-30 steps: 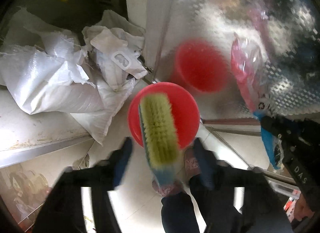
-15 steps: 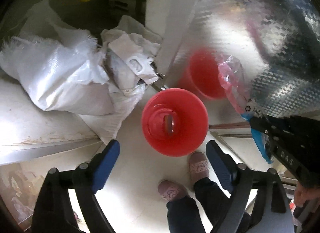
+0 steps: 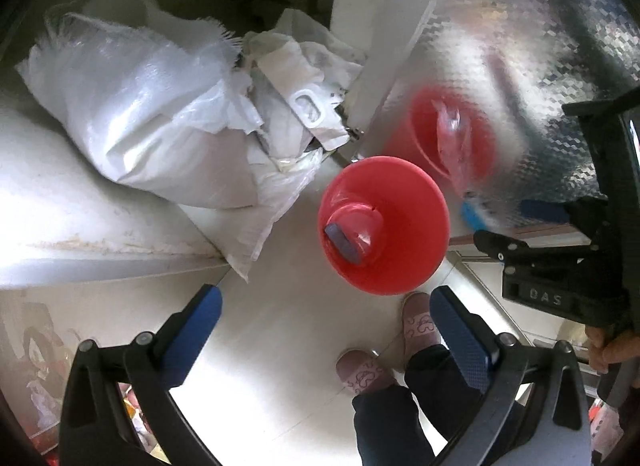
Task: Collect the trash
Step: 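Carry brush and bag down to the red bucket and drop both in, then raise both tools back up toward the counter, then grasp the white textured cloth with the right gripper and lift it, then grasp the white scoop handle with the left gripper while the right gripper holds the cloth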
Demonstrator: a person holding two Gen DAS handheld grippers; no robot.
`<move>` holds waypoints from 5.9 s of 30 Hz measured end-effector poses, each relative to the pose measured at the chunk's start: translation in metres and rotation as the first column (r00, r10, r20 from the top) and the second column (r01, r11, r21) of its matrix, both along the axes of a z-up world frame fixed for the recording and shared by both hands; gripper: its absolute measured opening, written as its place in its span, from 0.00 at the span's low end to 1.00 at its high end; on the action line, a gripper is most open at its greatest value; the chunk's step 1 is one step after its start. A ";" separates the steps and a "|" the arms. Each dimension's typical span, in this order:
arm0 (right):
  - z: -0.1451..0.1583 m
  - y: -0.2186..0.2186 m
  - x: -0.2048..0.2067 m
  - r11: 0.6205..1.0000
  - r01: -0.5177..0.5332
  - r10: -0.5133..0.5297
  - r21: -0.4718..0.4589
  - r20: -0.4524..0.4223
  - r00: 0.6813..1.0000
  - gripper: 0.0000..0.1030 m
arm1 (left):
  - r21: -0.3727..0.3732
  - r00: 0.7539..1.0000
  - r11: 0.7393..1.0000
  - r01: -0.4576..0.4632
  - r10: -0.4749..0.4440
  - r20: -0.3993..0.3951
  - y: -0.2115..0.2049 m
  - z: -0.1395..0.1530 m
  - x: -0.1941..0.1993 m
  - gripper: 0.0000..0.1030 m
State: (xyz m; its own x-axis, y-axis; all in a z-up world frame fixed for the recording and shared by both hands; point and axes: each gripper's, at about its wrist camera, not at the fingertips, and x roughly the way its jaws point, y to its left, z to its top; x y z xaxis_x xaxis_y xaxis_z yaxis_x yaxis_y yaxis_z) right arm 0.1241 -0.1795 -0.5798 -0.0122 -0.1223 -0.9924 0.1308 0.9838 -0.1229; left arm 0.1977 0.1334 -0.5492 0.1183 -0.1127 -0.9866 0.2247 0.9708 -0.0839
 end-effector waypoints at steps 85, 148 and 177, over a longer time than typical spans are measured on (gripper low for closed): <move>0.466 -0.103 0.049 0.996 0.074 -0.088 0.049 0.417 0.905 0.99 | -0.021 0.944 0.994 0.110 -0.098 0.316 -0.145 0.425 0.129 1.00; 0.431 -0.182 0.065 0.977 0.180 -0.206 0.110 0.317 0.926 0.07 | 0.001 0.809 0.827 0.561 -0.549 0.211 -0.230 0.331 0.218 0.96; 0.449 -0.164 0.064 0.980 0.160 -0.193 0.122 0.352 0.916 0.07 | -0.079 0.758 0.766 0.638 -0.608 0.234 -0.229 0.363 0.160 0.03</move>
